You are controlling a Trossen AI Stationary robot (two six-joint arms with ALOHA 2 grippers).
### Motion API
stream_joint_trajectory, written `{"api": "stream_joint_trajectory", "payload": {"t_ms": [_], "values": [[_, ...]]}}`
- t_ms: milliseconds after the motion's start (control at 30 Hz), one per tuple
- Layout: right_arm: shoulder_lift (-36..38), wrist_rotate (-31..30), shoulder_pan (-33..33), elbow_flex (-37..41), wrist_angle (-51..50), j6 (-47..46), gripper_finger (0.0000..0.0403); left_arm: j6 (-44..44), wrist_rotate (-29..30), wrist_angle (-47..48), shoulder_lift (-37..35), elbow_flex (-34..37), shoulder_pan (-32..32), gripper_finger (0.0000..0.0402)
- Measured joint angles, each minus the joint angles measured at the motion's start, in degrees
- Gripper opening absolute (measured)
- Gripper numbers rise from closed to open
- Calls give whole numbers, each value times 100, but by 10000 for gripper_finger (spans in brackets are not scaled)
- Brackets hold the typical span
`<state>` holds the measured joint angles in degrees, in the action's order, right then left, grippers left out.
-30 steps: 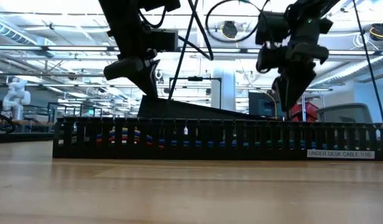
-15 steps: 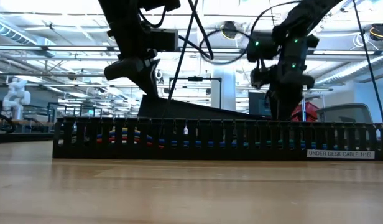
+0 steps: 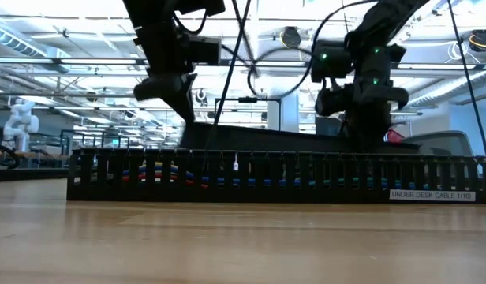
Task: Ziptie cables
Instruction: Insert the black cover of the black cable duct
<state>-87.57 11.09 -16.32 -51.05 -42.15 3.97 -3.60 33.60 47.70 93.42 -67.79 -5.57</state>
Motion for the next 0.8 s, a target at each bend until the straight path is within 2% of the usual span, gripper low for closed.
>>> {"api": "stream_joint_trajectory", "payload": {"t_ms": [167,300,367,433,567,800], "values": [[98,-912,310,-2,-213,-261,2,343,-489,-198,-421,2,79,0],[83,-2608,514,-2,-209,-269,2,906,-1160,-394,-988,2,323,0],[81,-3619,570,-2,-201,-219,2,1050,-1332,-492,-1269,2,423,0],[81,-4336,596,-2,-194,-188,2,1067,-1473,-740,-1527,2,553,0],[79,-4777,590,98,-82,-150,1,1030,-1702,-1227,-1813,0,888,0],[70,-4827,1012,636,-322,-609,1,1015,-2683,-1735,-1798,247,1622,0]]}}
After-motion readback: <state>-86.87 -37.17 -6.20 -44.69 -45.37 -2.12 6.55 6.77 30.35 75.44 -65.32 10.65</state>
